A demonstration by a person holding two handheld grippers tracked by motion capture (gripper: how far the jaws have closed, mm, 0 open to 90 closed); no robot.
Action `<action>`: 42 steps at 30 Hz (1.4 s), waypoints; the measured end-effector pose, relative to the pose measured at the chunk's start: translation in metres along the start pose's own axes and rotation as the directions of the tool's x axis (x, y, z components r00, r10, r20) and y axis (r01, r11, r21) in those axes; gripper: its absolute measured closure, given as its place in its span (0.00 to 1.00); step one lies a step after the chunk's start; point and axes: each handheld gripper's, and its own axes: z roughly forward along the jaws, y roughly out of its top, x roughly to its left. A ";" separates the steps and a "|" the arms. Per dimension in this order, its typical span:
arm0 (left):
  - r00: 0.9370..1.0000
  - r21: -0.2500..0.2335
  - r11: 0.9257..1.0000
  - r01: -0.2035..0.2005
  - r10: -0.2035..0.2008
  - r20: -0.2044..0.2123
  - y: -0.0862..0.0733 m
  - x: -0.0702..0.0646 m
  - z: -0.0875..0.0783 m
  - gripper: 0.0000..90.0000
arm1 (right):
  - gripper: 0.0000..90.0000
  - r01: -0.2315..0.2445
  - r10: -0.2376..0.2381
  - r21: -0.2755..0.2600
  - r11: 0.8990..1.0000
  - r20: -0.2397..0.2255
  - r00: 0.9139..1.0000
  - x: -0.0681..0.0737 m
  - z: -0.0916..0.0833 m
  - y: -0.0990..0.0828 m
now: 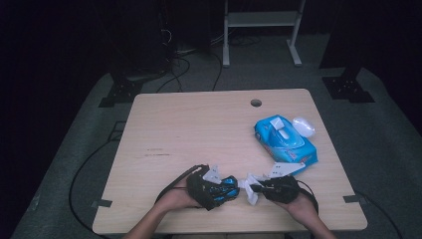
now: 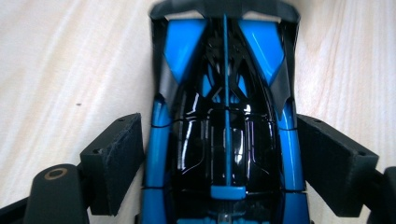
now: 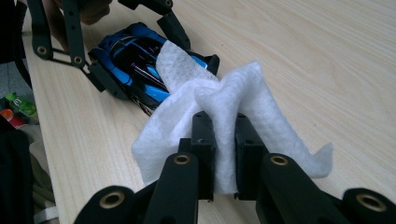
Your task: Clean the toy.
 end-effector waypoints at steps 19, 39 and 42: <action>1.000 -0.019 1.000 -0.020 0.019 -0.023 0.005 0.001 -0.013 0.30 | 0.90 -0.008 0.009 -0.014 1.000 0.007 1.000 -0.002 -0.004 0.000; 0.992 0.073 0.992 -0.106 0.100 0.077 -0.006 0.012 -0.012 0.24 | 0.90 -0.013 0.013 -0.021 1.000 0.009 1.000 -0.002 -0.005 0.000; 0.993 0.074 0.992 -0.097 0.093 0.066 -0.006 0.011 -0.013 0.25 | 0.90 -0.013 0.014 -0.021 1.000 0.009 1.000 -0.002 -0.005 -0.001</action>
